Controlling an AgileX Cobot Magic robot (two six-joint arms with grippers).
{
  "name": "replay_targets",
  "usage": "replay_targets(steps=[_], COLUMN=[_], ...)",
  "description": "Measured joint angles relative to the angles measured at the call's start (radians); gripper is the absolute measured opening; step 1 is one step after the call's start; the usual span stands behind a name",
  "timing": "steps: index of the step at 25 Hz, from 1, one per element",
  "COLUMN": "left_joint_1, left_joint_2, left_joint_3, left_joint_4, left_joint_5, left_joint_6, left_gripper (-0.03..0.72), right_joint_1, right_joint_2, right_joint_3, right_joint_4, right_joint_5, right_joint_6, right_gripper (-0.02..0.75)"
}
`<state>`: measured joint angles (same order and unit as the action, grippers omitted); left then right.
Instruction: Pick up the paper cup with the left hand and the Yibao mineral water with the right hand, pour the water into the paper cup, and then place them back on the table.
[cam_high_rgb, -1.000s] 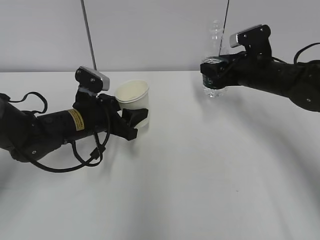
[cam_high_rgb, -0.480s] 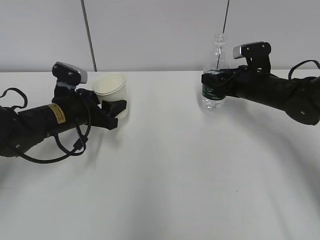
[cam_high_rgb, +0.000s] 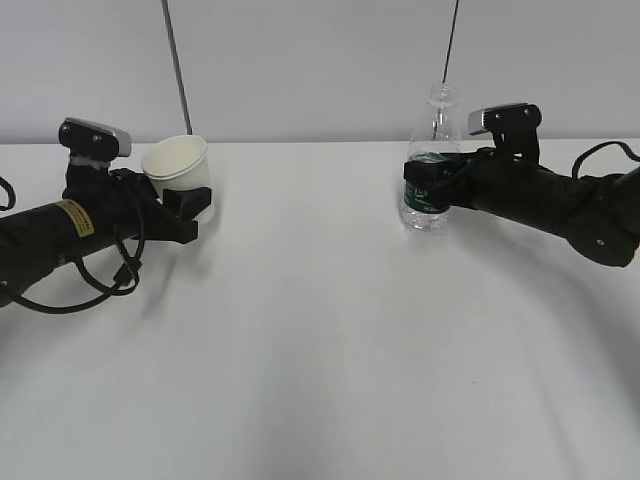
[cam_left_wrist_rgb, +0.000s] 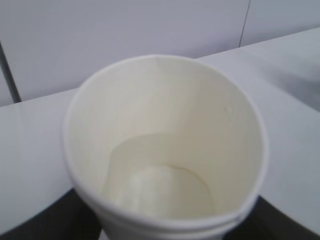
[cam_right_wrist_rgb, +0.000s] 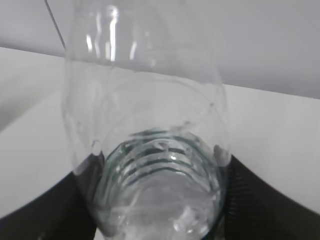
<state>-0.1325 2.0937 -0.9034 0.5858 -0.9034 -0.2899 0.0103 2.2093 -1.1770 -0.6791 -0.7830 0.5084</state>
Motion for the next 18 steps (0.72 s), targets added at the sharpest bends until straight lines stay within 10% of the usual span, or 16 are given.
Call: replay_targets(steps=[18], left_joint_1=[0.037], left_joint_2=[0.000], left_joint_3=[0.000], left_joint_4=[-0.042], left_joint_5=[0.000], left_joint_6=[0.065], left_gripper=[0.400], right_joint_1=[0.000], right_joint_2=[0.033], right_joint_3=[0.000], right_joint_4=[0.009], right_joint_5=[-0.092], right_joint_6=[-0.042], right_gripper=[0.472])
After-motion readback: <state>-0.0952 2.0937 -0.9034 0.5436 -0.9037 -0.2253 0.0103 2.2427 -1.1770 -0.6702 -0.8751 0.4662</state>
